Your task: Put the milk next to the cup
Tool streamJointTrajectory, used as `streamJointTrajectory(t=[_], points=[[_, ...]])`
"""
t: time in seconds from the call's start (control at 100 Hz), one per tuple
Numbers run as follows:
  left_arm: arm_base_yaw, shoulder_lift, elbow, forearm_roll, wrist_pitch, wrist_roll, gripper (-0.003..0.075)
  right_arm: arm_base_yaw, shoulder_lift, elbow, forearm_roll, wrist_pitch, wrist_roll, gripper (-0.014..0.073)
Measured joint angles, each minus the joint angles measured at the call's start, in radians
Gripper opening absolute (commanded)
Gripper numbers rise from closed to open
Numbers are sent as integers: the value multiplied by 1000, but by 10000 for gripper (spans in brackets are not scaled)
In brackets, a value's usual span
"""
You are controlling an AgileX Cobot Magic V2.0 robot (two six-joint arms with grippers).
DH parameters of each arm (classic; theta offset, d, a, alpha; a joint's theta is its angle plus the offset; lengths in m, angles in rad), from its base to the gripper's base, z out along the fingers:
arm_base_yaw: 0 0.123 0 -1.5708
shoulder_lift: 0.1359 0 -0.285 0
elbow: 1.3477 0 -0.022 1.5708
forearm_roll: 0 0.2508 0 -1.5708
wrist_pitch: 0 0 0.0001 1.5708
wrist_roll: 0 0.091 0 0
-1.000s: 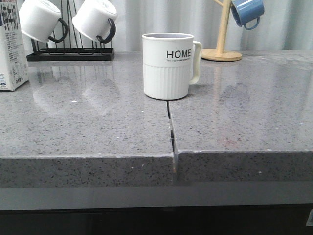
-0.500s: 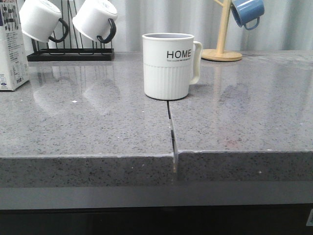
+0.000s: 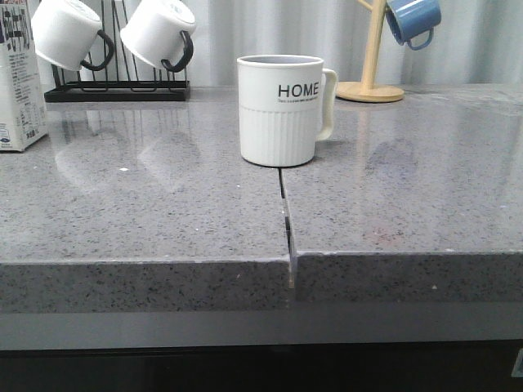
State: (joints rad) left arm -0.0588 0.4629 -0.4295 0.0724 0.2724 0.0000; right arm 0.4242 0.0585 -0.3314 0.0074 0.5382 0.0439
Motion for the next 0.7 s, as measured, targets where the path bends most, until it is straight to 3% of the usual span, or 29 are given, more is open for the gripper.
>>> streamJointTrajectory(t=[0.06,0.11,0.23,0.49,0.7], points=[[0,37,0,-20,-27,0,604,0,0,0,0,0,0,-69],[0,67,0,-34,-58,0,723,0,0,0,0,0,0,-69],[0,151,0,-50,-146,0,654,0,0,0,0,0,0,-69],[-30,373,-46,-72,-390,-30,654,0,0,0,0,0,0,-69],[-39,547,-110,-72,-506,-37,654,0,0,0,0,0,0,-69]])
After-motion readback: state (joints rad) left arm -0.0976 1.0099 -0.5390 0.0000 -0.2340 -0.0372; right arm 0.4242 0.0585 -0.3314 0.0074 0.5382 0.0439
